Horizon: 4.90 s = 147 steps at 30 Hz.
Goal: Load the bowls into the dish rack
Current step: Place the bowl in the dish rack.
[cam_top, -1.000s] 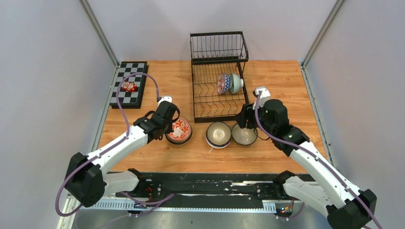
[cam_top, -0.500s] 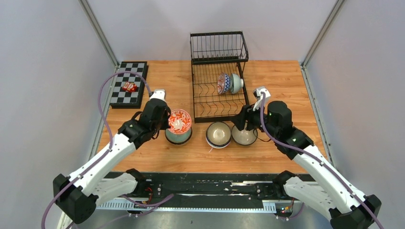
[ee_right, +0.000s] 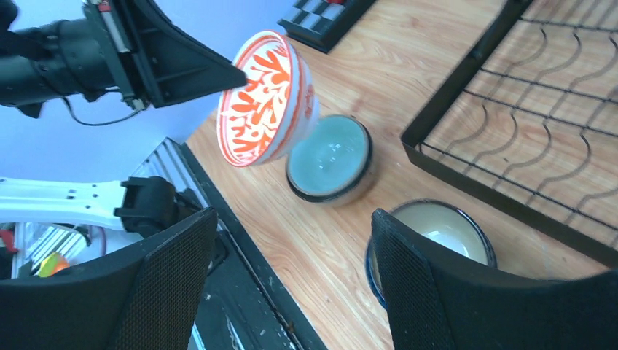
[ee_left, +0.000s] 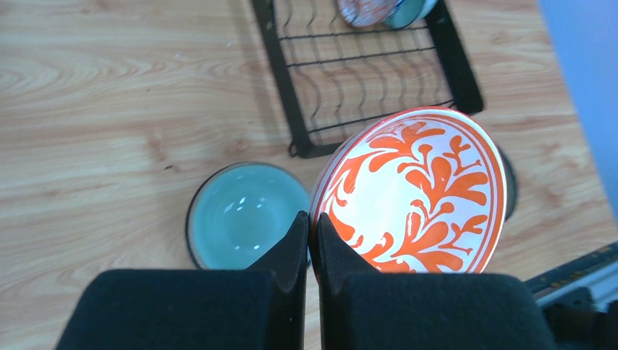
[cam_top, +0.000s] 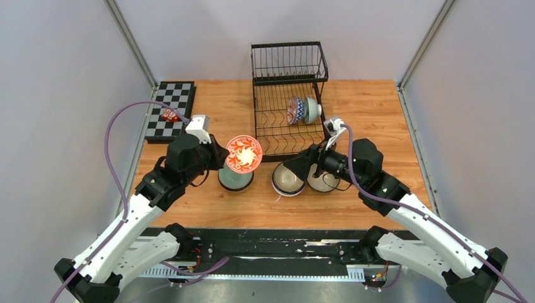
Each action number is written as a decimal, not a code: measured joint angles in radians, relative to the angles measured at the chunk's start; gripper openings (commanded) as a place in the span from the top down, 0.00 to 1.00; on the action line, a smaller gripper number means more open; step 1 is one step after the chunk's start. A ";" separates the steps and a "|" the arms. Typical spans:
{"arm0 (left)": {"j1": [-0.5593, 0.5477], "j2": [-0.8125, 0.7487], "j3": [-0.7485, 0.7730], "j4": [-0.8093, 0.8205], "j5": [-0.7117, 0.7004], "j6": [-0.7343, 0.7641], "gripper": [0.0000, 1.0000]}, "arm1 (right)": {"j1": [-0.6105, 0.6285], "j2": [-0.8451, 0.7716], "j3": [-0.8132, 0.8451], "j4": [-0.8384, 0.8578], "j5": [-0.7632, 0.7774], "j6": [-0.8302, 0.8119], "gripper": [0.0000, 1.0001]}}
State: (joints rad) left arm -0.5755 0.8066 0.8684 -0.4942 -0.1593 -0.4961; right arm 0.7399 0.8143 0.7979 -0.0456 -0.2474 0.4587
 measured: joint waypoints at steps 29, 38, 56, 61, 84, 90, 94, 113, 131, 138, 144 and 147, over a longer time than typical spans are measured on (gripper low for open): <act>0.000 -0.218 -0.215 0.452 0.274 -0.172 1.00 | 0.195 0.126 0.000 0.333 0.031 0.190 0.07; 0.000 -0.242 -0.245 0.541 0.308 -0.208 1.00 | 0.213 0.125 0.000 0.402 0.042 0.204 0.06; 0.000 -0.261 -0.260 0.621 0.338 -0.234 1.00 | 0.231 0.106 -0.005 0.474 0.051 0.241 0.11; 0.000 -0.262 -0.268 0.635 0.341 -0.238 1.00 | 0.238 0.106 -0.005 0.474 0.059 0.242 0.11; 0.001 -0.257 -0.278 0.680 0.359 -0.248 1.00 | 0.246 0.111 -0.005 0.487 0.079 0.247 0.97; 0.001 -0.252 -0.278 0.682 0.365 -0.253 0.75 | 0.249 0.101 -0.005 0.476 0.092 0.236 0.97; 0.001 -0.252 -0.278 0.684 0.360 -0.259 0.52 | 0.249 0.095 -0.005 0.445 0.111 0.220 0.97; 0.002 -0.262 -0.072 0.281 0.148 -0.082 0.00 | 0.248 0.113 0.084 0.208 0.346 -0.066 0.97; 0.002 -0.300 0.047 -0.131 0.000 0.131 0.00 | 0.066 0.391 0.221 0.086 0.424 -0.260 0.97; 0.002 -0.309 0.003 -0.165 -0.002 0.160 0.00 | 0.008 0.553 0.283 0.087 0.410 -0.278 0.97; 0.002 -0.303 -0.049 -0.193 -0.003 0.174 0.00 | -0.031 0.678 0.338 0.106 0.396 -0.286 0.97; 0.002 -0.302 -0.062 -0.195 -0.002 0.179 0.00 | -0.055 0.728 0.357 0.118 0.387 -0.287 0.97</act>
State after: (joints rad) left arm -0.5732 0.5045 0.8062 -0.6895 -0.1616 -0.3172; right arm 0.6849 1.5425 1.1553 0.0727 0.1394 0.1715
